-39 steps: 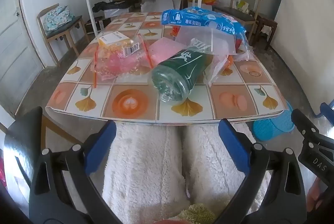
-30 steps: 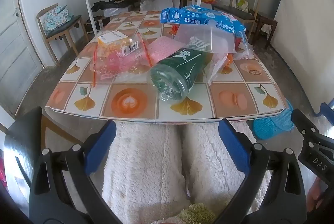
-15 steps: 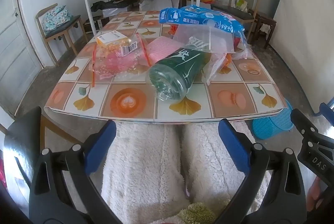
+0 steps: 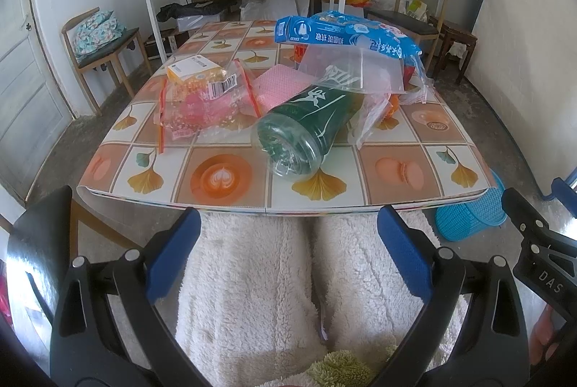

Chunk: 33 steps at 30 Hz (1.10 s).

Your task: Collect trash

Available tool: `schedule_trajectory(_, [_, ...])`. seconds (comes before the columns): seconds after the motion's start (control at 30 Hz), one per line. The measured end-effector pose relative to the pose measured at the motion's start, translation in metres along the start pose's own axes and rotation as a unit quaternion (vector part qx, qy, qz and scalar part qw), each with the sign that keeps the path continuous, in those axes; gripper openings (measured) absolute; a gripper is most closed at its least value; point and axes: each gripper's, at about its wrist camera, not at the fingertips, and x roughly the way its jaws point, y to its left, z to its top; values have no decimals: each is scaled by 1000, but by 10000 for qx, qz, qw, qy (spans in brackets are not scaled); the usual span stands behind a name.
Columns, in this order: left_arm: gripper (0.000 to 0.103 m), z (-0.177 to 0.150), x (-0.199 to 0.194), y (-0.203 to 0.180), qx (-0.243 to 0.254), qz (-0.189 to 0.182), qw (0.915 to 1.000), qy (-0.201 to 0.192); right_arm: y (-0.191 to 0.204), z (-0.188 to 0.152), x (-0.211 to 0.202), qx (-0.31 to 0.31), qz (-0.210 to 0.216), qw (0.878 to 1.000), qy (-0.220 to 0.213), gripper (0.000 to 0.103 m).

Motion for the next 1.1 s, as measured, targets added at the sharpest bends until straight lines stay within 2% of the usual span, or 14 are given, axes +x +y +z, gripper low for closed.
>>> schedule_trajectory(1.1, [94, -2, 0, -3, -49, -7, 10000, 22, -2, 5, -7, 9, -18, 10000, -18, 97])
